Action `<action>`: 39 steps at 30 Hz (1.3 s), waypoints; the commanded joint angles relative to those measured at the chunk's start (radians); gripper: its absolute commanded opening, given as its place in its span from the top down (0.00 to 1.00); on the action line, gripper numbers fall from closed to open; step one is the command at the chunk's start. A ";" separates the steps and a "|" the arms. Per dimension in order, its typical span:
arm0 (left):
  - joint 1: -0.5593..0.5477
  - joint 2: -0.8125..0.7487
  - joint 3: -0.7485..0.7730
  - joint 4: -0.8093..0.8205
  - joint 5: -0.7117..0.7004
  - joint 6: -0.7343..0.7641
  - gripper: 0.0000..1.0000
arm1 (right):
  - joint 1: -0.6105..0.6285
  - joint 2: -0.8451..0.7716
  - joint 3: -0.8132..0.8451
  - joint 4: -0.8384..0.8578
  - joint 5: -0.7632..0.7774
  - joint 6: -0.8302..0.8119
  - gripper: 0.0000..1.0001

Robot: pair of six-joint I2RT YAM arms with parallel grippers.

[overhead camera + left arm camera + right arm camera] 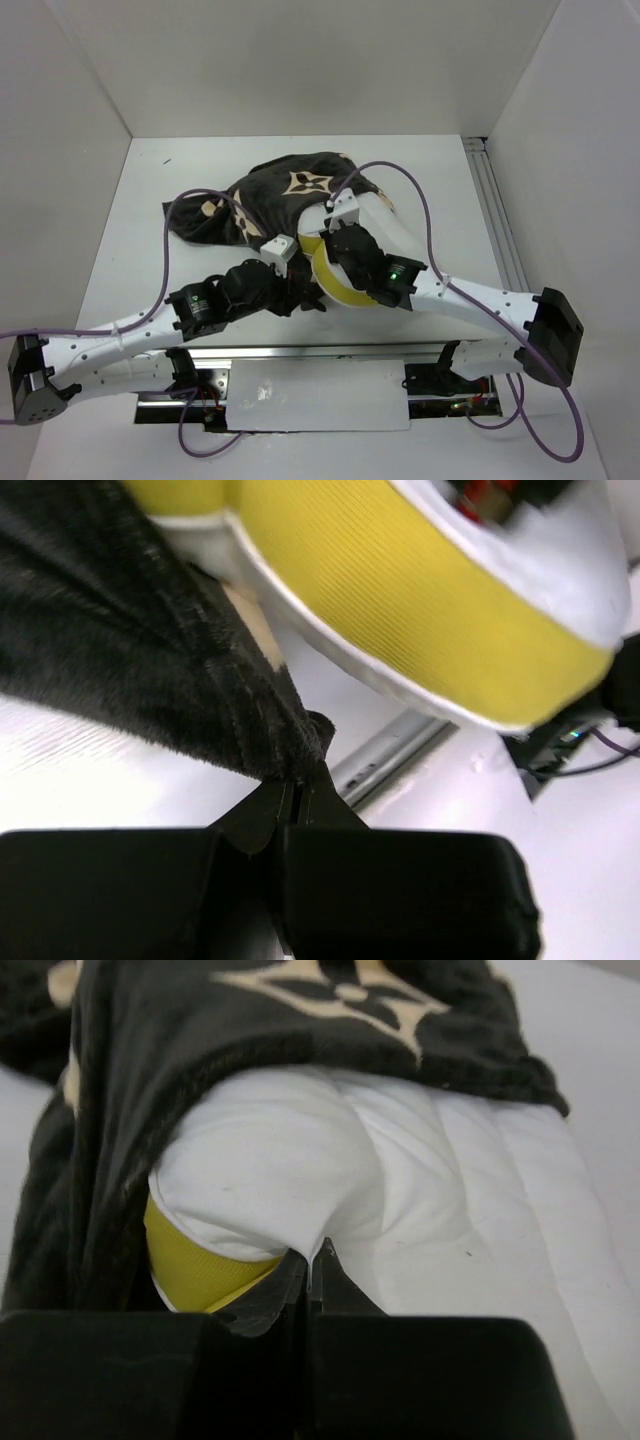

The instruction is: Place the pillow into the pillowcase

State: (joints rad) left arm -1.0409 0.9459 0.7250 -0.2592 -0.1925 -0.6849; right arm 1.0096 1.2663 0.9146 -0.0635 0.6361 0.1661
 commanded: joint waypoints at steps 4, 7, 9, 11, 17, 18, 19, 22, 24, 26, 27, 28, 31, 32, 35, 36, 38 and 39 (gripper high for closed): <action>-0.065 -0.012 0.100 0.109 0.257 0.036 1.00 | -0.016 -0.039 -0.025 0.453 0.071 -0.060 1.00; -0.065 -0.042 0.120 0.136 0.309 0.054 1.00 | -0.003 0.042 -0.078 0.439 0.042 0.010 1.00; -0.065 -0.053 0.129 0.159 0.379 0.064 1.00 | 0.020 0.137 -0.103 0.439 0.042 0.059 1.00; -0.065 -0.053 0.129 0.179 0.428 0.064 1.00 | 0.020 0.197 -0.117 0.430 0.042 0.101 1.00; -0.128 0.011 0.177 0.103 0.415 0.064 1.00 | 0.029 0.285 -0.108 0.372 0.045 0.177 1.00; -0.128 0.011 0.177 0.089 0.415 0.064 1.00 | 0.029 0.271 -0.108 0.358 0.045 0.177 1.00; -0.128 0.025 0.188 0.072 0.404 0.064 1.00 | 0.029 0.254 -0.108 0.335 0.045 0.194 1.00; -0.128 0.053 0.208 0.012 0.343 0.064 0.80 | -0.009 0.158 -0.108 0.220 -0.008 0.251 0.56; -0.128 0.065 0.232 -0.018 0.295 0.064 0.66 | -0.037 0.075 -0.118 0.157 -0.107 0.271 0.39; -0.128 0.088 0.254 -0.069 0.234 0.064 0.59 | -0.078 0.021 -0.143 0.117 -0.165 0.296 0.34; -0.128 0.100 0.272 -0.078 0.214 0.064 0.55 | -0.095 -0.028 -0.143 0.078 -0.180 0.305 0.33; -0.128 0.100 0.272 -0.089 0.193 0.055 0.50 | -0.133 -0.050 -0.143 0.062 -0.196 0.305 0.26; -0.128 0.128 0.324 -0.143 0.137 0.054 0.17 | -0.192 -0.122 -0.143 0.010 -0.236 0.264 0.26; -0.128 0.145 0.339 -0.173 0.104 0.054 0.00 | -0.231 -0.136 -0.143 -0.004 -0.236 0.263 0.25; -0.128 0.204 0.430 -0.242 -0.046 0.054 0.00 | -0.336 -0.171 -0.143 -0.056 -0.251 0.263 0.23; -0.128 0.230 0.460 -0.273 -0.088 0.054 0.00 | -0.365 -0.171 -0.131 -0.065 -0.300 0.263 0.22; -0.090 0.325 0.563 -0.357 -0.165 0.065 0.00 | -0.432 -0.200 -0.131 -0.078 -0.376 0.222 0.18; -0.068 0.358 0.595 -0.377 -0.165 0.065 0.00 | -0.449 -0.211 -0.131 -0.078 -0.479 0.201 0.15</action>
State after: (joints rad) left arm -1.1473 1.2278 1.2232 -0.5495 -0.2115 -0.6308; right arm 0.6048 1.0996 0.7727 -0.0906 0.3248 0.4145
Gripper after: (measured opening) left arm 0.999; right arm 0.836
